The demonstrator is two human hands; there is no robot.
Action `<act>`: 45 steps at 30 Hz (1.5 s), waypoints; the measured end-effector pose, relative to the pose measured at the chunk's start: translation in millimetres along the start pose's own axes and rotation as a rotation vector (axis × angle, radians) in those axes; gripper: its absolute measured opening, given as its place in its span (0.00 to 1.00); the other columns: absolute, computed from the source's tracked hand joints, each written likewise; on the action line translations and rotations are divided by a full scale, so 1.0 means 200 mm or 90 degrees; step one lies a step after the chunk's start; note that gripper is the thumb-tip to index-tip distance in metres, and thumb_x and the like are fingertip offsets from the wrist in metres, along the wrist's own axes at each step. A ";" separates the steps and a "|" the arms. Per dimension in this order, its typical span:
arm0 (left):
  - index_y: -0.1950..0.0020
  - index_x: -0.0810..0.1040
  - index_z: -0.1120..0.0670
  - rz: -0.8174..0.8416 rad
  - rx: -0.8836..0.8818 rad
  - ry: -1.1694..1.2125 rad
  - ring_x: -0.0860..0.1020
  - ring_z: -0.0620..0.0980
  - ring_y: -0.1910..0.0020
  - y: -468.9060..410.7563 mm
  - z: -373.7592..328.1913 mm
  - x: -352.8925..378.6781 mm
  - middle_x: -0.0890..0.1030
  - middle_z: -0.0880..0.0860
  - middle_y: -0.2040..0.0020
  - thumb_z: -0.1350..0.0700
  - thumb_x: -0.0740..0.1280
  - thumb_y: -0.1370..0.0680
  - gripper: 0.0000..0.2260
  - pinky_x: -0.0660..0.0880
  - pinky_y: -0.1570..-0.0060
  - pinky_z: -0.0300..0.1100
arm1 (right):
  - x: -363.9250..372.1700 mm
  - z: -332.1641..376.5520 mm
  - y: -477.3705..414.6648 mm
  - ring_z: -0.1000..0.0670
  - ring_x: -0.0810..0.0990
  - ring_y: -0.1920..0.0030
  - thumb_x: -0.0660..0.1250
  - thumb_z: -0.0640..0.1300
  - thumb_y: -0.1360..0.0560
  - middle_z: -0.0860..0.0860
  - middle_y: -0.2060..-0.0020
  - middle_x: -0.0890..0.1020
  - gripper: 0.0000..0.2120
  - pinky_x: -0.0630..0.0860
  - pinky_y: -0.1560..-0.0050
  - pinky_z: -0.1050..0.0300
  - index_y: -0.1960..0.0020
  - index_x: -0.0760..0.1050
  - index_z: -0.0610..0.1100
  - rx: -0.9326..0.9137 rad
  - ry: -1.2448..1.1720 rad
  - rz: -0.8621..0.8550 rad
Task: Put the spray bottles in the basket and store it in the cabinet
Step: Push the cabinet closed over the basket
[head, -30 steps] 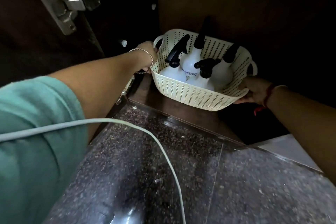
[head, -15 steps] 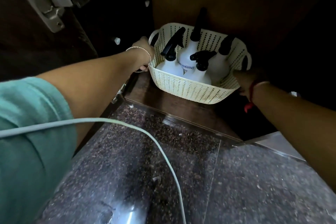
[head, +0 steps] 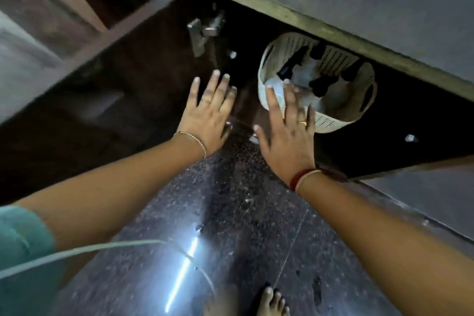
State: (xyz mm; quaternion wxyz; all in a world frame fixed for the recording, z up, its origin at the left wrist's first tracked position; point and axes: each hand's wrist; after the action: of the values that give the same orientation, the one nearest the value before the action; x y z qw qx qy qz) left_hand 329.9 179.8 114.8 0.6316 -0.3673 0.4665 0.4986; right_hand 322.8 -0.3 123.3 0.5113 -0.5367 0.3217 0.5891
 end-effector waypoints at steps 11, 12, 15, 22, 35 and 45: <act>0.29 0.67 0.55 -0.068 0.047 -0.145 0.58 0.52 0.26 0.66 0.47 -0.53 0.66 0.52 0.27 0.44 0.67 0.30 0.32 0.51 0.31 0.64 | -0.45 0.74 0.00 0.42 0.59 0.26 0.62 0.51 0.26 0.41 0.25 0.60 0.34 0.55 0.29 0.36 0.24 0.51 0.48 -0.308 -0.045 0.031; 0.29 0.67 0.56 -0.069 0.032 -0.138 0.57 0.52 0.25 0.72 0.51 -0.58 0.64 0.52 0.26 0.45 0.68 0.30 0.32 0.48 0.31 0.65 | -0.50 0.78 0.00 0.42 0.59 0.26 0.60 0.52 0.26 0.42 0.25 0.59 0.34 0.55 0.29 0.36 0.24 0.50 0.49 -0.327 -0.043 0.032; 0.26 0.59 0.56 -0.050 -0.036 -0.111 0.55 0.53 0.26 0.85 0.63 -0.71 0.57 0.52 0.24 0.44 0.69 0.31 0.38 0.43 0.31 0.64 | -0.63 0.89 -0.04 0.42 0.57 0.26 0.57 0.55 0.24 0.43 0.25 0.54 0.33 0.56 0.30 0.36 0.24 0.48 0.49 -0.366 -0.020 0.038; 0.25 0.55 0.56 0.024 -0.246 -0.016 0.53 0.59 0.24 1.00 0.84 -0.85 0.54 0.56 0.25 0.41 0.71 0.34 0.44 0.50 0.31 0.67 | -0.84 1.10 -0.20 0.41 0.54 0.25 0.54 0.61 0.24 0.42 0.24 0.53 0.35 0.51 0.29 0.36 0.23 0.45 0.49 -0.407 0.018 0.082; 0.29 0.27 0.46 0.169 -0.423 0.211 0.38 0.58 0.24 1.05 0.86 -0.63 0.38 0.55 0.22 0.42 0.61 0.27 0.44 0.43 0.32 0.69 | -0.57 1.18 -0.14 0.44 0.46 0.23 0.45 0.70 0.27 0.47 0.22 0.45 0.39 0.41 0.27 0.40 0.24 0.37 0.52 -0.433 0.059 0.241; 0.30 0.26 0.41 0.288 -0.355 0.426 0.77 0.64 0.41 1.08 0.81 -0.69 0.52 0.59 0.22 0.56 0.58 0.22 0.39 0.77 0.49 0.54 | -0.64 1.17 -0.10 0.44 0.47 0.23 0.48 0.65 0.24 0.47 0.24 0.55 0.32 0.41 0.27 0.39 0.25 0.54 0.50 -0.395 -0.019 0.287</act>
State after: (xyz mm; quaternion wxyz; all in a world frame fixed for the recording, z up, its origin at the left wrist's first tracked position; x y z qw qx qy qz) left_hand 146.1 341.3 295.0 0.2002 -0.5520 0.5608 0.5838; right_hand 257.4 189.1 299.4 0.1866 -0.5730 0.2309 0.7639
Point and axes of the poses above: each hand's wrist, its own y-axis away from the middle knuckle, its own x-axis out of the palm, z = x × y
